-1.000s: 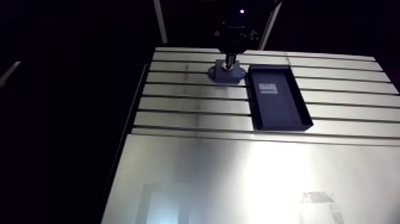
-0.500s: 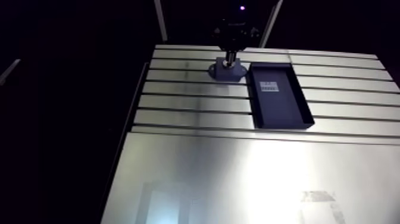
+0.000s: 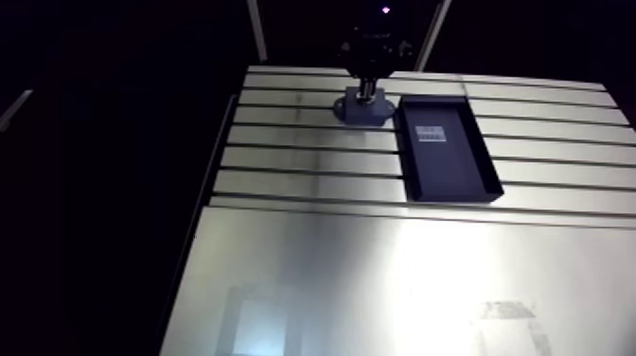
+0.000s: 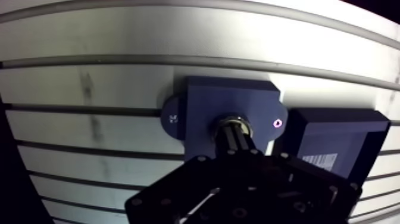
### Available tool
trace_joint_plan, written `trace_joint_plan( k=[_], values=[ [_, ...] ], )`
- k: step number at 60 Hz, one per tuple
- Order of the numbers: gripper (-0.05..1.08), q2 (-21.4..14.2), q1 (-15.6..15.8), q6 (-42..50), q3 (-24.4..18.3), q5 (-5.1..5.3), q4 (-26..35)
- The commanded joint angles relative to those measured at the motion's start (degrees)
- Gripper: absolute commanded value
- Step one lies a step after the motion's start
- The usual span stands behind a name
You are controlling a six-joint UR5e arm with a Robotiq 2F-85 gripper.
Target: Pick up the bearing and press it into the housing until flush.
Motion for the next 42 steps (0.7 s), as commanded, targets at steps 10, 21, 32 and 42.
trace_joint_plan(
  k=[10, 21, 32, 42],
  values=[
    [1.08, 0.1, -0.1, 0.0, 0.0, -0.04, 0.0],
    [1.08, 0.1, 0.0, 0.0, 0.0, -0.13, 0.0],
    [1.08, 0.1, 0.0, 0.0, 0.0, -0.13, 0.0],
    [1.08, 0.2, 0.0, 0.0, 0.2, -0.13, 0.0]
  ],
)
